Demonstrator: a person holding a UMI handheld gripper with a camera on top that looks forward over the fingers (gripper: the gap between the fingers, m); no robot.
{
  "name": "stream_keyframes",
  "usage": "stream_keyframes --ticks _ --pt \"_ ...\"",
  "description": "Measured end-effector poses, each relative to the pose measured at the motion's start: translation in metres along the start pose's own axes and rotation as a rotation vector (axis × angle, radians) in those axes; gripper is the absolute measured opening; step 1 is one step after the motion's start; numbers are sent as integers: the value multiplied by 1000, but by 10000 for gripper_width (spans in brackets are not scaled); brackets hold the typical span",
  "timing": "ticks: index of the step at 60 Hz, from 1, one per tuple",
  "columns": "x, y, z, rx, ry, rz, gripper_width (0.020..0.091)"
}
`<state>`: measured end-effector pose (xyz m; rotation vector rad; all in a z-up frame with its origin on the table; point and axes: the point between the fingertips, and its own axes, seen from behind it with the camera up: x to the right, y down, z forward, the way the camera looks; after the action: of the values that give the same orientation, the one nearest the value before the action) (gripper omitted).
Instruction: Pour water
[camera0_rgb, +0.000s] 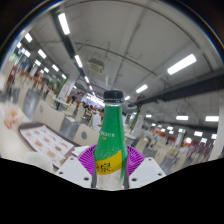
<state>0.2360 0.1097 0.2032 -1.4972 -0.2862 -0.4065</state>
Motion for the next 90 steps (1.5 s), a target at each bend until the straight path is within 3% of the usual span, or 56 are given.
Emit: stream_keyframes --ticks 8,26,46,55,56,60,63,68,79,90 --pt "-25 58 -7 -66 -86 496 361" --pt "-40 121 4 -174 -133 465 361" --pt "-30 121 -4 -134 -145 423 365" --pt "-29 122 -9 -147 -156 419 544" --pt "-30 124 -10 -159 -160 411 582" --pt "-29 129 -16 -204 -157 389 869" --pt "-15 124 -23 -203 -130 385 825" --pt "2 114 -47 -214 -106 374 863" --pt "15 99 -135 -287 -51 378 855" --pt "-8 79 -241 -312 -112 416 852"
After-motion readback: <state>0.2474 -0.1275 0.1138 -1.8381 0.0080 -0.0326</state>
